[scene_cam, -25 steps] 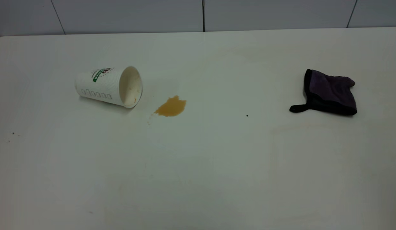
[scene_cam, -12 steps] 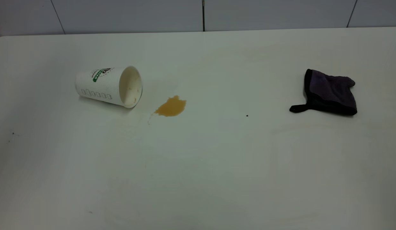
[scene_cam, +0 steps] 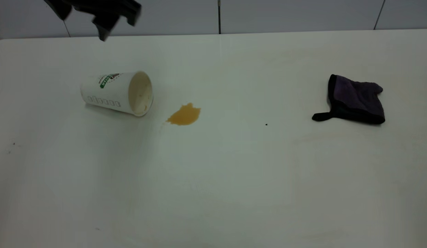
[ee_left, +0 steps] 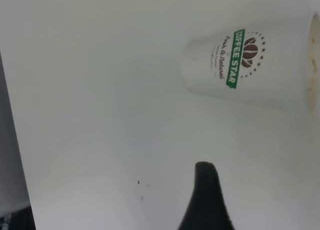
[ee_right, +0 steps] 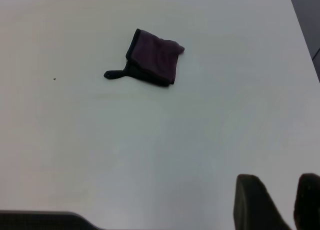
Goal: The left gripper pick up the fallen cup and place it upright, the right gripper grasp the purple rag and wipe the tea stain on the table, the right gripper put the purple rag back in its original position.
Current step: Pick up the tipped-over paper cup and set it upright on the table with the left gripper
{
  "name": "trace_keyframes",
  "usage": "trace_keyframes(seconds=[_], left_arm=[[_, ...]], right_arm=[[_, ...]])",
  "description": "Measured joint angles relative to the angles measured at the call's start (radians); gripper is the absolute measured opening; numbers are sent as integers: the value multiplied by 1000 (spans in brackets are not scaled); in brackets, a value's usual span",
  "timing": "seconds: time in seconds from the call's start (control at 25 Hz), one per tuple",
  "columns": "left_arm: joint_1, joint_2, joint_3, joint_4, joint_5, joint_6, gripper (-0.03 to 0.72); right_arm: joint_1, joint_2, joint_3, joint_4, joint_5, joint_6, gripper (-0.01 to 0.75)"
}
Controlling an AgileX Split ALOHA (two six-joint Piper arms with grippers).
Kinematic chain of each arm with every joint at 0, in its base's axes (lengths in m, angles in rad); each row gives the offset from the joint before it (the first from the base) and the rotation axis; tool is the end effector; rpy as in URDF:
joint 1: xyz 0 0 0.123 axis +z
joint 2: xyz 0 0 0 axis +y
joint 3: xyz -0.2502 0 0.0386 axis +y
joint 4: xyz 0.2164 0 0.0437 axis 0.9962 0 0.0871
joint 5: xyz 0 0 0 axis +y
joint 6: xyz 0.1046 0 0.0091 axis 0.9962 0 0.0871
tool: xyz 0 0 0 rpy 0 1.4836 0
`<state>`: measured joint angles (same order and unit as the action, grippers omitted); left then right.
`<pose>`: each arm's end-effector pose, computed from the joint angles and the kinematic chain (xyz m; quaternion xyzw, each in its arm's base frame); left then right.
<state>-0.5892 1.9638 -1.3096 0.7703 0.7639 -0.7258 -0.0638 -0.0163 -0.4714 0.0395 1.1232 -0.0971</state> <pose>0.3322 -0.1612 0.1576 0.1749 0.9342 0.1622 0.2653 0.0097 0.0031 0.2428 -0.0158 0.8718 -0.0197 0.4892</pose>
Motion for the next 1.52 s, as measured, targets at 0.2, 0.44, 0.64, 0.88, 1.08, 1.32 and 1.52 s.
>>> trace_keyframes(seconds=[0.2, 0.44, 0.64, 0.88, 1.08, 1.32, 1.52], left_arm=[[-34, 178, -90, 64, -6, -58, 618], [-36, 343, -161, 148, -14, -113, 612], [-36, 418, -198, 275, -21, -221, 596], [-10, 467, -217, 369, -42, -287, 591], [50, 484, -218, 377, -75, -295, 589], [69, 519, -222, 392, -106, -296, 475], [81, 512, -226, 447, -61, -271, 161]], right_arm=[[0, 0, 0, 0, 0, 0, 238], [0, 0, 0, 0, 0, 0, 238], [0, 0, 0, 0, 0, 0, 238], [0, 0, 0, 0, 0, 0, 238], [0, 0, 0, 3, 0, 0, 238], [0, 0, 0, 4, 0, 0, 238], [0, 0, 0, 4, 0, 0, 238]])
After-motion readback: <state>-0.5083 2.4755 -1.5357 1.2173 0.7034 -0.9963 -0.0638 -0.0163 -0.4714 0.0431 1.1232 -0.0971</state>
